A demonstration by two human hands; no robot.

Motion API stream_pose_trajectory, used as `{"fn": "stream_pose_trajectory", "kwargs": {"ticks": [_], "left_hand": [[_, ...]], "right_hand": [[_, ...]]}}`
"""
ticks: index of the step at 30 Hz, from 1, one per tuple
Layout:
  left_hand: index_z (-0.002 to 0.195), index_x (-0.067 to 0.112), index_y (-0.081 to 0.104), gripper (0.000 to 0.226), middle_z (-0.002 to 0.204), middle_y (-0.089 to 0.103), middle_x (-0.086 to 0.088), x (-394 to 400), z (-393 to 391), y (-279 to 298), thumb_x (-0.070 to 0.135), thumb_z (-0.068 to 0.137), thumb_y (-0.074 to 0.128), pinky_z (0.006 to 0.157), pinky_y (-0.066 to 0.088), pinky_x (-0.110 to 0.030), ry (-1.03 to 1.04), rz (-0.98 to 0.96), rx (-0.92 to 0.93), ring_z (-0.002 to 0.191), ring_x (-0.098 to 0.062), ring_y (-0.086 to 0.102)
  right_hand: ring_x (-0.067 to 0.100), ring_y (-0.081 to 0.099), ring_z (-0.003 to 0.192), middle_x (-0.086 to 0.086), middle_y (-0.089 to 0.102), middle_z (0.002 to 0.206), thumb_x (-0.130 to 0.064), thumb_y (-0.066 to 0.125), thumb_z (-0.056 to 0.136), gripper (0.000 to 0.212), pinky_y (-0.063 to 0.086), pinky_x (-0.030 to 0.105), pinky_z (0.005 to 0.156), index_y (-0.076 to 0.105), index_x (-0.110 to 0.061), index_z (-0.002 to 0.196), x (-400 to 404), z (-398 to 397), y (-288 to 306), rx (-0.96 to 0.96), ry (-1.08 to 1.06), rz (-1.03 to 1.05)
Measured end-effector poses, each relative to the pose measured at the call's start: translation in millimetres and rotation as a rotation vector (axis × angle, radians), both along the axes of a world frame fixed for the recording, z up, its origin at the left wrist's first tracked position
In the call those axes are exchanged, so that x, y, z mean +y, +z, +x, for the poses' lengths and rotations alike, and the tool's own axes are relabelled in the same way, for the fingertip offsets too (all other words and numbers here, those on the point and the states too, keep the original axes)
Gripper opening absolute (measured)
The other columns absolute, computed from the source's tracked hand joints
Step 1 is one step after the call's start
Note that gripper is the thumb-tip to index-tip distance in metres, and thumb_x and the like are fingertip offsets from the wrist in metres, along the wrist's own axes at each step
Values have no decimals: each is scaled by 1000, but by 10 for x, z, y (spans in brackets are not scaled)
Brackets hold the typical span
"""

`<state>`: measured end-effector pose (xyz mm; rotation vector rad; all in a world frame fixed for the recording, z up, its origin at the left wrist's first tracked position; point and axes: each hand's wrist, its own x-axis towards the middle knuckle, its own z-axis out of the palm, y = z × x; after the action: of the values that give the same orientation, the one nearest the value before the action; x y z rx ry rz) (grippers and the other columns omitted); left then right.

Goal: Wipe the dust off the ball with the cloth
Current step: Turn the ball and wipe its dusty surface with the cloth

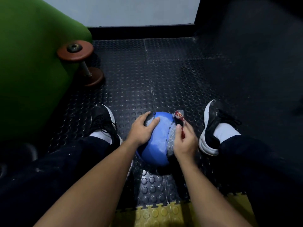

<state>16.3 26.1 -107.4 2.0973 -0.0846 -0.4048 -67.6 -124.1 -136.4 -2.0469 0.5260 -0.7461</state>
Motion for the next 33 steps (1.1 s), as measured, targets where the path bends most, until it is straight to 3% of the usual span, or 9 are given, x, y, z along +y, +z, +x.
{"fn": "stream_pose_trajectory", "kwargs": {"ticks": [3, 7, 10, 13, 18, 21, 24, 29, 33], "left_hand": [[148, 30, 51, 65, 155, 47, 2, 26, -3, 6, 60, 91, 62, 119, 30, -34, 27, -12, 27, 140, -17, 44], [150, 31, 47, 70, 157, 43, 1, 32, -21, -30, 66, 90, 58, 120, 29, -42, 67, -19, 45, 143, -20, 41], [150, 32, 46, 72, 158, 43, 1, 10, -1, -28, 69, 89, 56, 120, 30, -44, 119, -37, 88, 143, -21, 40], [151, 32, 46, 72, 159, 41, 1, 29, 52, -5, 69, 90, 55, 120, 29, -41, 133, -47, 115, 144, -22, 39], [152, 32, 44, 75, 158, 42, 0, 20, 11, -51, 71, 89, 54, 120, 29, -43, 131, -20, 83, 144, -22, 40], [151, 31, 45, 75, 158, 43, 0, -20, 23, -36, 71, 88, 55, 121, 30, -45, 137, -40, 97, 144, -23, 40], [150, 31, 47, 74, 157, 44, 0, -15, 45, -28, 70, 88, 57, 121, 30, -44, 134, -45, 90, 143, -22, 41], [151, 34, 44, 79, 158, 42, 2, -23, -30, -50, 76, 85, 53, 120, 29, -49, 125, -25, 80, 145, -23, 39], [151, 33, 44, 76, 159, 40, 0, -48, 11, -12, 74, 87, 53, 121, 28, -47, 154, -25, 102, 145, -24, 37]], "right_hand": [[17, 61, 112, 5, 67, 118, -35, 45, 95, 43, 44, 24, 100, 70, -3, 112, 77, -136, -80, -43, -19, -18], [35, 63, 79, 15, 68, 82, -48, 40, 90, 54, 41, 34, 69, 66, -3, 76, -142, 109, 18, 159, -138, 99], [18, 65, 100, 4, 73, 107, -30, 51, 92, 34, 44, 20, 87, 75, -7, 100, -68, 197, 158, 52, 63, -23], [10, 62, 107, 1, 70, 115, -25, 51, 94, 33, 43, 19, 98, 73, -7, 110, -19, 174, 108, -60, 136, -68], [18, 51, 67, -4, 58, 70, -40, 46, 92, 35, 33, 26, 65, 55, -17, 68, -172, 321, 82, 88, -8, 12], [17, 65, 90, -1, 72, 96, -33, 50, 93, 31, 46, 24, 79, 73, -12, 92, -90, 256, 106, 38, 40, -24], [12, 62, 110, 3, 70, 117, -24, 53, 94, 32, 44, 23, 98, 72, -8, 112, 30, 80, 40, -73, 90, -87], [25, 51, 65, 7, 57, 65, -47, 47, 90, 44, 38, 34, 63, 54, -13, 64, -214, 275, 15, 137, -103, 133], [21, 54, 68, -2, 60, 70, -30, 56, 93, 31, 37, 30, 64, 58, -16, 65, -112, 422, 198, 134, -7, 44]]}}
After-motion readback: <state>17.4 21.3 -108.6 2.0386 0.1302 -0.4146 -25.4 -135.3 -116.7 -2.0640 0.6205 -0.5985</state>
